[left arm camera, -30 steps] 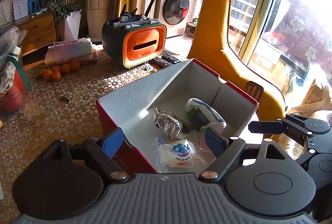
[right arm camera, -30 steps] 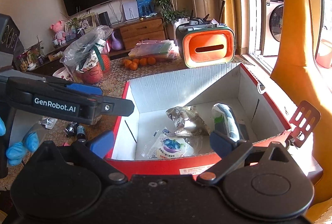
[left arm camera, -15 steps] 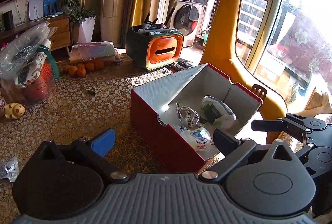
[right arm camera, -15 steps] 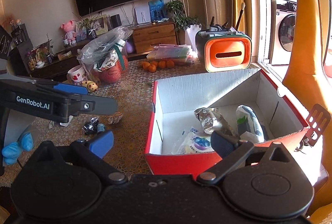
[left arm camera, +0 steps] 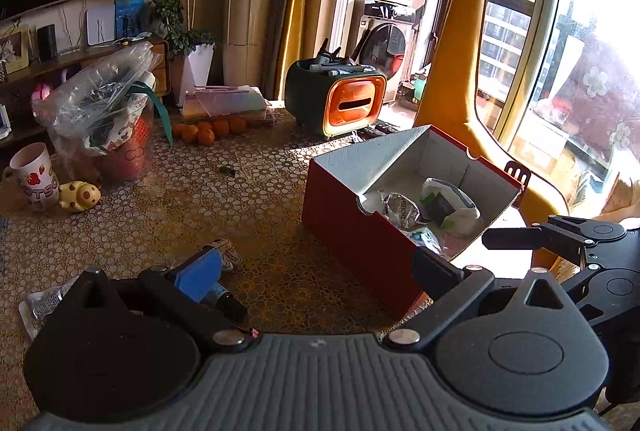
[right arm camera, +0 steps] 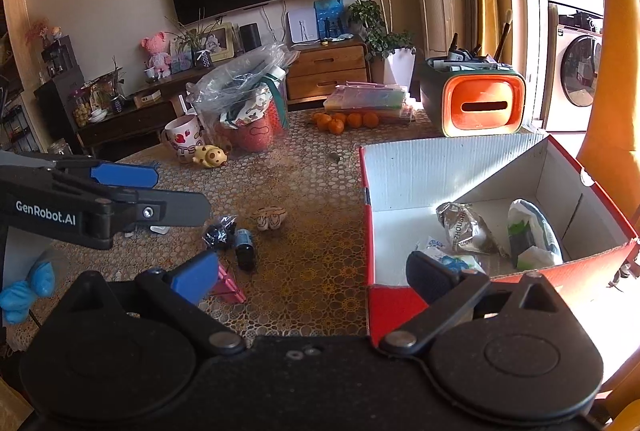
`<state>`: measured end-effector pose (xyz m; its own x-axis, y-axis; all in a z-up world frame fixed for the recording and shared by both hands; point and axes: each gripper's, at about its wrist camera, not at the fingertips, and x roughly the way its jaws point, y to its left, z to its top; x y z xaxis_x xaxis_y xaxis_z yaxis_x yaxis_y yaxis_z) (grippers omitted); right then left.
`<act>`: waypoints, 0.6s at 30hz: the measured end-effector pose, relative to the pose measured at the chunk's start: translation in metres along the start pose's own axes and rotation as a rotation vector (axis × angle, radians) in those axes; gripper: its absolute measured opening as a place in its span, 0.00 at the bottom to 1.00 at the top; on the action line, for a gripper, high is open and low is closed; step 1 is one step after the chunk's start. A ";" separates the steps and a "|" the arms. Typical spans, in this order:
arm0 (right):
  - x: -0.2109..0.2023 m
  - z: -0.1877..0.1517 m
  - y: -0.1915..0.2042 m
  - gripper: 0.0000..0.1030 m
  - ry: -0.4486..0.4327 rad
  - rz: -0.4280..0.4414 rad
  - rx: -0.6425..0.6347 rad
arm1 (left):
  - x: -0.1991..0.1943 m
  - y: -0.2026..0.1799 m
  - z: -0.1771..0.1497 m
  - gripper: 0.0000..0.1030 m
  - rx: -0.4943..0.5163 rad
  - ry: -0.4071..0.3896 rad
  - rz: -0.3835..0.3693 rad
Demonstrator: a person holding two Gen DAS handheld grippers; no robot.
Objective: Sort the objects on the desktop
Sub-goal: 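Withdraw both open tools from the box back over the table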
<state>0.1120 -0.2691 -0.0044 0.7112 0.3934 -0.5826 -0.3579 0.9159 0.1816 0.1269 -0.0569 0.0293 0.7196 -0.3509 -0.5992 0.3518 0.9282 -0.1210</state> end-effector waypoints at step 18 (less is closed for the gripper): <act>0.022 -0.006 0.067 0.97 0.010 0.030 -0.120 | -0.034 0.058 -0.036 0.99 -0.057 -0.031 0.096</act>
<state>0.0999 -0.1990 -0.0098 0.6928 0.4195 -0.5866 -0.4494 0.8873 0.1037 0.1015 0.0135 0.0140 0.7670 -0.2626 -0.5855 0.2460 0.9630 -0.1097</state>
